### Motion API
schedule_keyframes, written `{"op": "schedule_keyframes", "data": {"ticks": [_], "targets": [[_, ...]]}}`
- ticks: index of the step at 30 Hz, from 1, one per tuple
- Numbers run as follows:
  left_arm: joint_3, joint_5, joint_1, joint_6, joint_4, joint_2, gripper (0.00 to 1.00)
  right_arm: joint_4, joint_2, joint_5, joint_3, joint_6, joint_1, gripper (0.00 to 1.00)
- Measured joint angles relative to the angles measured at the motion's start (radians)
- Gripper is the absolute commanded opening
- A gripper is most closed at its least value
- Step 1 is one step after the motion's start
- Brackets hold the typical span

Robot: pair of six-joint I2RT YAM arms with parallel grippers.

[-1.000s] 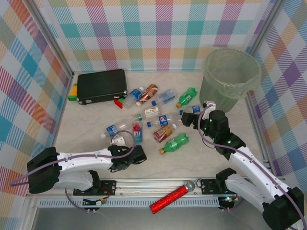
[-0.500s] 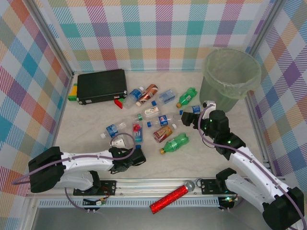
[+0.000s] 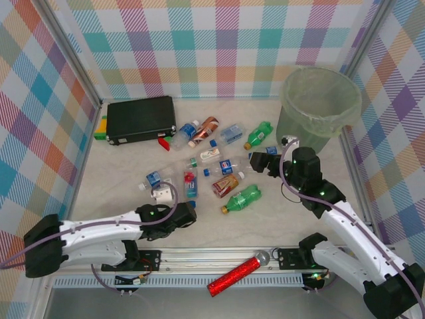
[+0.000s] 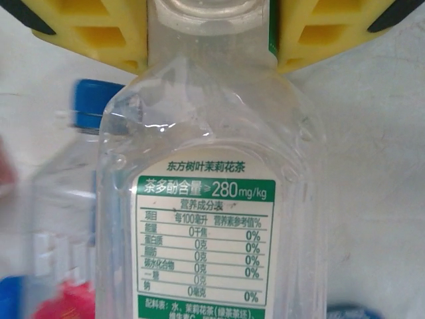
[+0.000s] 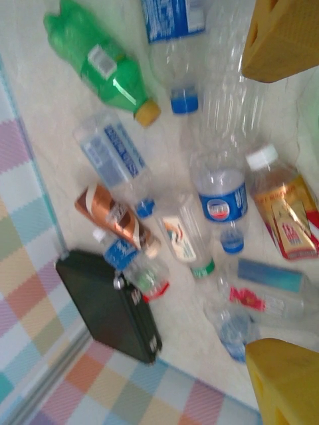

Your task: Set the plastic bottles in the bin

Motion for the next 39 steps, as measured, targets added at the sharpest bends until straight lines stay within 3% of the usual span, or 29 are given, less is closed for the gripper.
{"op": "schedule_keyframes", "data": {"ticks": [8,17,26,39], "targets": [[0.050,0.019,0.000,0.367,0.045,-0.230,0.32,0.000,0.087,-0.307,0.100,0.052,0.000,0.94],[0.161,0.088,0.000,0.661,0.146,-0.177,0.32,0.011,0.240,-0.604,0.228,0.158,0.038,0.91],[0.286,0.210,0.000,0.759,0.253,-0.031,0.32,0.008,0.330,-0.646,0.272,0.183,0.159,0.92],[0.295,0.246,0.008,0.751,0.253,-0.014,0.30,-0.053,0.334,-0.573,0.280,0.179,0.169,0.91]]}}
